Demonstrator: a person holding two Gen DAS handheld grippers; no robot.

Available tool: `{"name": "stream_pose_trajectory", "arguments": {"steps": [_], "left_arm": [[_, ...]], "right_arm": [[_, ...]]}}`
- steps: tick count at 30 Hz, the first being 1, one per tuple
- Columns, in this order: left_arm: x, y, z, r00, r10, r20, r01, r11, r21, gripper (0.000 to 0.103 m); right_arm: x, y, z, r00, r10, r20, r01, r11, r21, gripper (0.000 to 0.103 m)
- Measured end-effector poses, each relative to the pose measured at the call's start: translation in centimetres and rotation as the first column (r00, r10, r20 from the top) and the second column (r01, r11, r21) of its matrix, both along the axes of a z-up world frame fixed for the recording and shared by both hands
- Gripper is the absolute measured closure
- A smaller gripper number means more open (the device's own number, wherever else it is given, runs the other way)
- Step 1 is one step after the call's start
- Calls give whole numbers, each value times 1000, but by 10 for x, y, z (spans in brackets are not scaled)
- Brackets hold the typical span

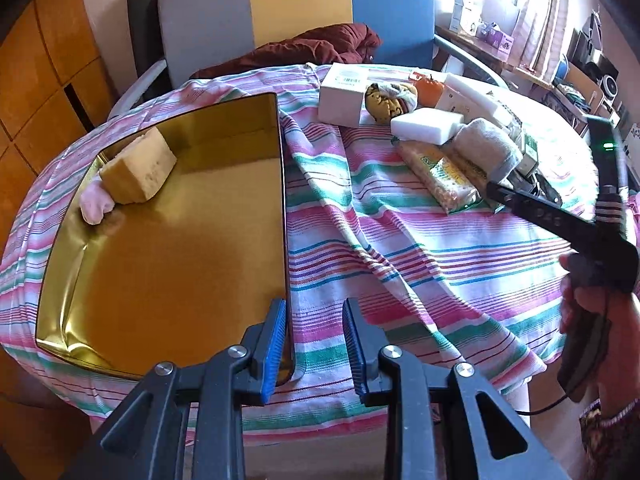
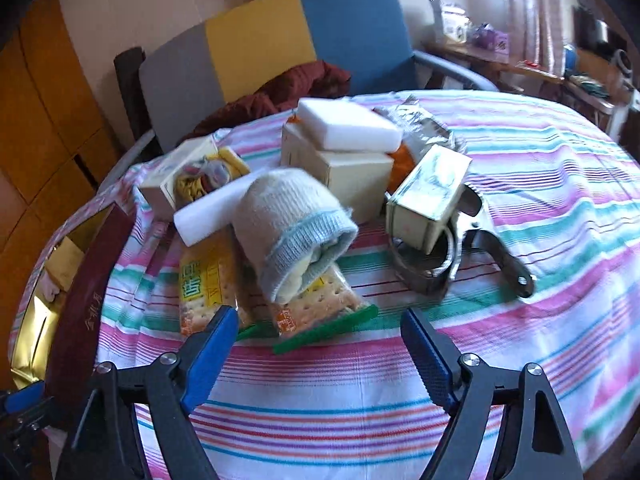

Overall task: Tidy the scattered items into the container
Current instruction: 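Move both open tools back toward the cluster of items, then grasp a WEIDAN cracker pack with each tool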

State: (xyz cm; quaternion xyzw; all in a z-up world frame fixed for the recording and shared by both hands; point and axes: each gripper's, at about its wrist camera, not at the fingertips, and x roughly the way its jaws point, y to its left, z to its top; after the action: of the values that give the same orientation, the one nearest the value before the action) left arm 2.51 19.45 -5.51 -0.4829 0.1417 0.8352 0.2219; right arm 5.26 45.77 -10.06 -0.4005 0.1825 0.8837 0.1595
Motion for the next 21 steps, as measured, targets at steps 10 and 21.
{"name": "stream_pose_trajectory", "arguments": {"steps": [10,21], "left_arm": [[3,29,12,994,-87,-65,87,996,-1,75],[-32,109,-5,982,-177,59,170,979,109,74]], "right_arm": [[-24,-7,-12,999,48,25,-50,993,106,36],[25,-3,-10,997,-43,-61,40,998,-43,41]]}}
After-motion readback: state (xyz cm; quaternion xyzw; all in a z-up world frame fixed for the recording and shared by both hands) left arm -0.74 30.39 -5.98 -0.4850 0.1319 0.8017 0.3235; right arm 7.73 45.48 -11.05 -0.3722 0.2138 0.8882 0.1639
